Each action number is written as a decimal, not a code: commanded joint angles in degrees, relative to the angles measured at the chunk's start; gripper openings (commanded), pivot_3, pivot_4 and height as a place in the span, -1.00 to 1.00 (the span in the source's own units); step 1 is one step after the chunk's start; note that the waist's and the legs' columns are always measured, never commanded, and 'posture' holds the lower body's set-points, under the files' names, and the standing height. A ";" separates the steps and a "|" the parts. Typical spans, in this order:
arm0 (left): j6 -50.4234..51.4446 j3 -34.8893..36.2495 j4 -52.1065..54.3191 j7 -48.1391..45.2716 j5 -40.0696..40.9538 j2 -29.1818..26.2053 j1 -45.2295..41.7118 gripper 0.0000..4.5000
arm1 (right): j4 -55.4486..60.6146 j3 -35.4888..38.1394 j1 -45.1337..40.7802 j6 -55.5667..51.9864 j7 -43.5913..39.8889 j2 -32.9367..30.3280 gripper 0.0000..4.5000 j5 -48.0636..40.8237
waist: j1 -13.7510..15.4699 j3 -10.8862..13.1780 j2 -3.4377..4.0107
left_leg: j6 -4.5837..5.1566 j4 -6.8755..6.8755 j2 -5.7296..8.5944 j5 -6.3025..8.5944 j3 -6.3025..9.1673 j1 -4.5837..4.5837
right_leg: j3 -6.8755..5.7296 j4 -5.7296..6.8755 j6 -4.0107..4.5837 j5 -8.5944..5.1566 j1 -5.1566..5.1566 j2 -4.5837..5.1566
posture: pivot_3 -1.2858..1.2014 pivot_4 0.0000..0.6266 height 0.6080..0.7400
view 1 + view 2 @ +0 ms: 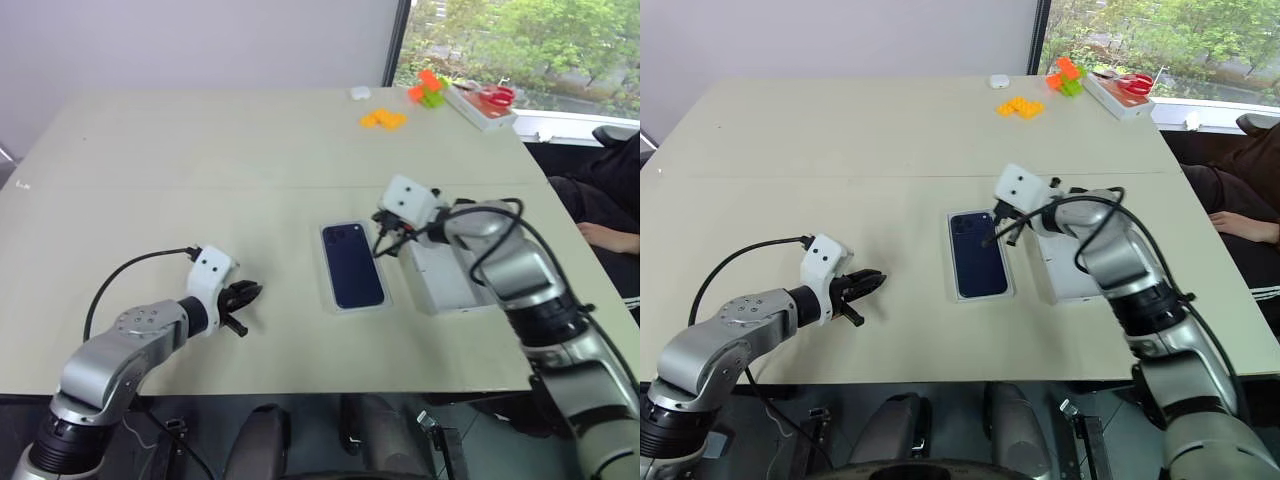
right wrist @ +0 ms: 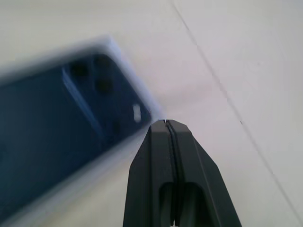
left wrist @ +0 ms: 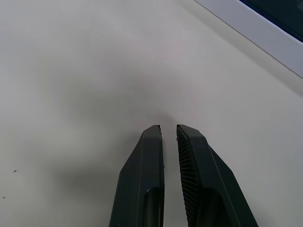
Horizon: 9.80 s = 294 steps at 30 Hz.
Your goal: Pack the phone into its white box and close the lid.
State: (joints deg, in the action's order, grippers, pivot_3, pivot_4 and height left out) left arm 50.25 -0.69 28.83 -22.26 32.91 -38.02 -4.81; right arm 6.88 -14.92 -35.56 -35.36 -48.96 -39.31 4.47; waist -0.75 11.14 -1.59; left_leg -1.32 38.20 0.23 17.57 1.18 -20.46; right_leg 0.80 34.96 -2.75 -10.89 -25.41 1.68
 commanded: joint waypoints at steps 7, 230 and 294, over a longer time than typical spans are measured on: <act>-0.18 -4.30 0.91 -1.59 -3.35 2.53 -4.88 -0.99 | 11.92 -1.69 6.95 -0.89 -3.43 -6.02 -1.00 0.80 | -0.31 0.00 0.00 | -0.01 0.05 -0.02 -0.02 -0.08 0.12 | 0.01 0.16 -0.13 -0.20 0.00 -0.25 | 0.03 -0.52 1.00; -0.09 -16.06 -3.19 -17.03 -6.94 11.44 -16.19 -1.00 | 23.31 2.90 9.96 -22.59 11.69 -10.73 -0.98 -32.33 | -0.04 0.02 0.10 | 0.63 0.07 -0.02 0.35 -0.46 0.02 | 0.39 0.02 -0.59 -0.33 -0.09 -0.10 | 0.03 -0.52 1.00; -0.23 -13.81 -4.70 -16.93 -8.67 12.46 -15.31 -1.00 | 22.73 4.92 13.40 -21.13 7.05 -9.06 -0.98 -25.92 | -0.09 0.01 0.09 | 0.63 0.16 -0.01 0.35 -0.59 0.08 | 0.39 0.16 -0.64 -0.26 -0.05 -0.13 | 0.03 -0.52 1.00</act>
State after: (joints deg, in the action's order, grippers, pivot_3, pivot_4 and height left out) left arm 50.67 -14.53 22.03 -38.63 23.51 -25.61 -19.94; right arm 26.21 -10.65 -22.21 -57.07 -40.87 -48.11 -20.53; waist -0.84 11.15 -1.50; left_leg -0.69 38.36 0.22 17.92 0.59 -20.38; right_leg 1.19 35.12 -3.39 -11.15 -25.46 1.55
